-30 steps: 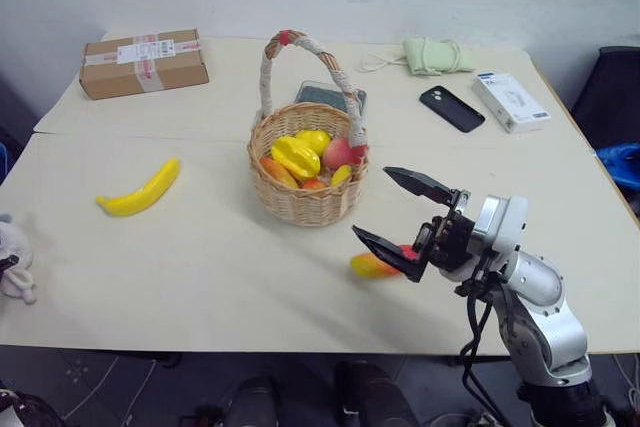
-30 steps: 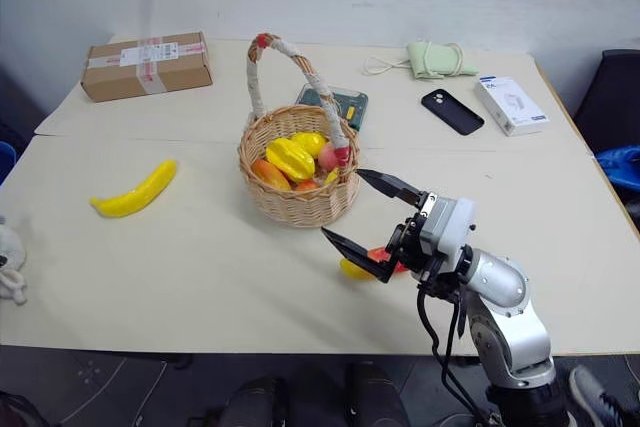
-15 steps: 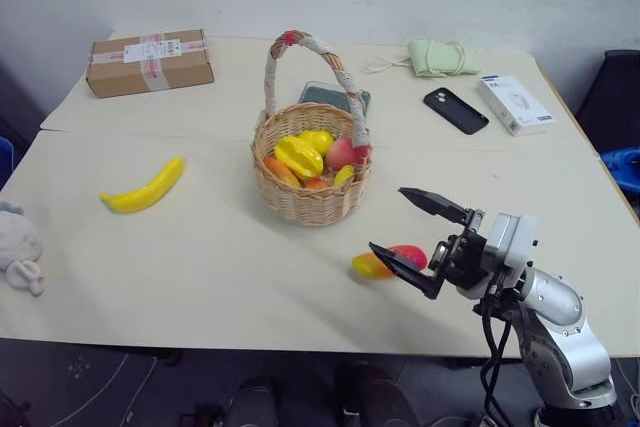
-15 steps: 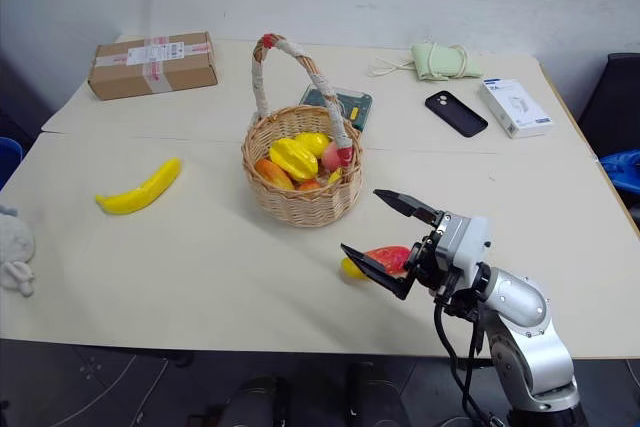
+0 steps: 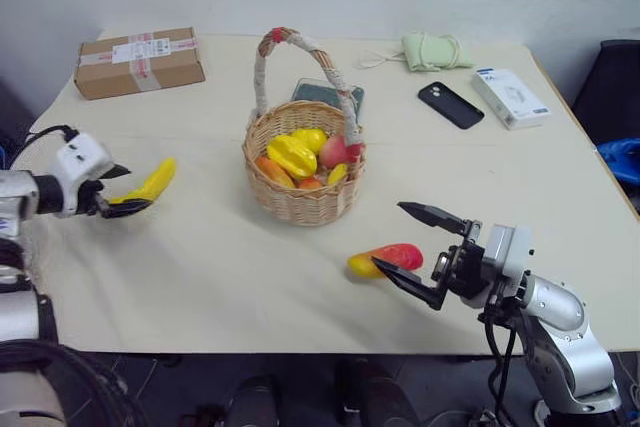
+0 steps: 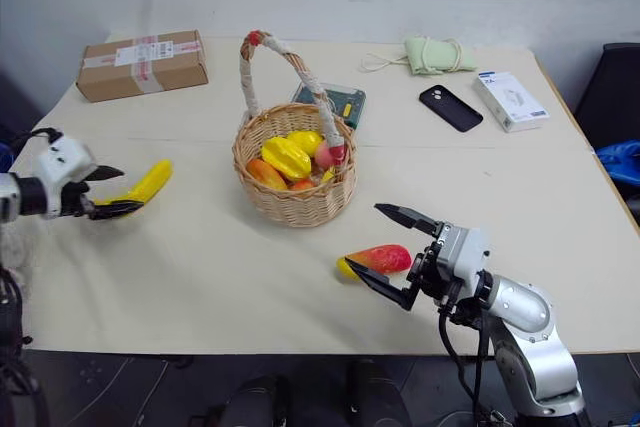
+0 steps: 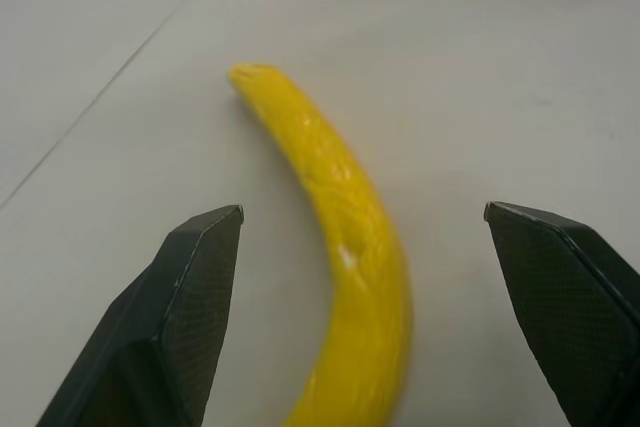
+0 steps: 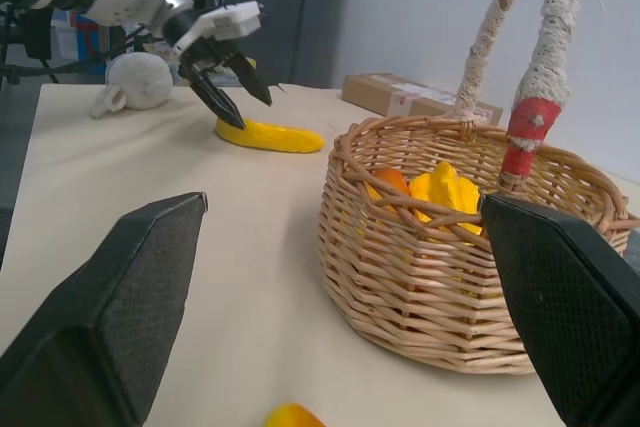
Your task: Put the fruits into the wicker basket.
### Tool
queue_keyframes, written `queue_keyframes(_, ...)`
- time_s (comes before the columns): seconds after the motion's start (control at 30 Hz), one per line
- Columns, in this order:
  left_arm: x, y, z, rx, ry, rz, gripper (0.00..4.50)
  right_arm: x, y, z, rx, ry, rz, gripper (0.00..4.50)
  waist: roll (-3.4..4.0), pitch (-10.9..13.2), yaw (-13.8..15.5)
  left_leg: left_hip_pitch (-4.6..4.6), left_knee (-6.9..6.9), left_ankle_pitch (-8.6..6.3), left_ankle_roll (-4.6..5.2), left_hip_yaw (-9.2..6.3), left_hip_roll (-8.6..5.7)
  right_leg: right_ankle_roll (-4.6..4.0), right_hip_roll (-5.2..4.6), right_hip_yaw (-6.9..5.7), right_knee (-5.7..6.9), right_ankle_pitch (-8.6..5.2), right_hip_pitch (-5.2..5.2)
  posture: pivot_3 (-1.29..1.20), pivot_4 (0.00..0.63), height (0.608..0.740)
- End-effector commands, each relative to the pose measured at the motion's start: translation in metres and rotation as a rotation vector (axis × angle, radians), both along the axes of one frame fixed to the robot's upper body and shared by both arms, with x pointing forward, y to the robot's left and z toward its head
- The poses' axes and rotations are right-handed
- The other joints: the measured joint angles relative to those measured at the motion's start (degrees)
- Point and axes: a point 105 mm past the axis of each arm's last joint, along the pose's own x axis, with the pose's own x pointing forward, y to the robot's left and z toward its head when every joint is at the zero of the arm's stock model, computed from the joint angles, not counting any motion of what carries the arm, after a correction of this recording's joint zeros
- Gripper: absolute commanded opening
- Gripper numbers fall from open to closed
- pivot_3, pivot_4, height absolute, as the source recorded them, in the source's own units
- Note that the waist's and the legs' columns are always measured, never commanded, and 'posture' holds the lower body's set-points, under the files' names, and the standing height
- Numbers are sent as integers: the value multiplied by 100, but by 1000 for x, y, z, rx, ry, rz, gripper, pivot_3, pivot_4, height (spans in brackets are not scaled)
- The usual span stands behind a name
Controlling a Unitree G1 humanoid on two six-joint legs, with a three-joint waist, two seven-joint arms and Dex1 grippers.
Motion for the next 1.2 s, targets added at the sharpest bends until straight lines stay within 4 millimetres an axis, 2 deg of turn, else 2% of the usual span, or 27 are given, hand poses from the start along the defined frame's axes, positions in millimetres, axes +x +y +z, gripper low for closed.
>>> queue_keyframes(0.03,1,9,-2,-2,47,79,4069,-6,1,13,-7,-64,16,4500,-3,4,-10,-1,19,-7,-2,6,7,0,1,-2,8,0,0,0,150,740)
queue_keyframes(0.1,-1,13,-13,10,94,114,4069,-5,0,15,-3,-69,5,4500,-5,5,-14,2,38,-15,5,14,7,0,-2,-3,25,0,0,0,150,740)
queue_keyframes(0.2,-6,17,-21,0,128,138,3452,-4,-4,16,-4,-67,-16,4500,-15,10,19,10,43,-17,9,14,1,0,-13,0,42,-1,1,0,150,740)
queue_keyframes(0.33,-19,21,-33,-41,203,139,2229,-3,-8,16,-8,-64,-30,4500,-15,10,20,17,48,-14,8,9,4,-6,-20,-2,59,-3,3,0,150,740)
queue_keyframes(0.47,-20,-1,-20,-206,195,9,991,1,-12,19,-8,-64,-45,4500,-15,10,11,26,45,-13,7,-2,1,-10,-17,6,67,-5,3,0,150,740)
queue_keyframes(0.5,-19,-8,-14,-235,181,-36,829,2,-14,19,-8,-60,-50,4500,-15,10,17,26,45,-13,6,-2,1,-11,-17,5,70,-6,2,0,150,740)
queue_keyframes(0.7,-14,-68,50,-505,20,-356,818,3,-19,19,-37,-52,-70,4500,-23,14,98,12,67,-10,3,-9,13,-19,-24,-12,87,-11,4,0,150,740)
queue_keyframes(0.77,-18,-87,60,-480,-1,-443,818,4,-22,19,-43,-52,-89,4500,-22,14,103,13,68,-9,4,-33,9,-19,-25,-5,88,-11,4,0,150,740)
queue_keyframes(0.87,-24,-128,81,-456,-58,-589,818,4,-23,18,-66,-54,-94,4500,-15,18,97,19,65,-9,3,-46,1,-18,-24,3,92,-11,6,0,150,740)
queue_keyframes(0.97,-19,-171,113,-601,-176,-673,818,3,-24,18,-67,-52,-98,4500,-15,18,129,16,76,-8,1,-55,0,-17,-22,6,95,-11,11,0,150,740)
queue_keyframes(1.03,-15,-197,115,-656,-171,-710,818,3,-25,17,-67,-51,-100,4500,-15,18,158,12,93,-8,1,-64,-4,-15,-18,6,100,-10,15,0,150,740)
queue_keyframes(1.1,-4,-218,99,-624,-122,-685,818,3,-26,20,-35,-56,-122,4500,-14,18,161,17,96,-8,1,-65,-8,-12,-10,7,101,-9,22,0,150,740)
queue_keyframes(1.2,10,-237,82,-569,-86,-631,818,3,-25,28,27,-76,-145,4500,-11,19,147,24,94,-7,-1,-62,-8,-10,0,15,101,-10,25,0,150,740)
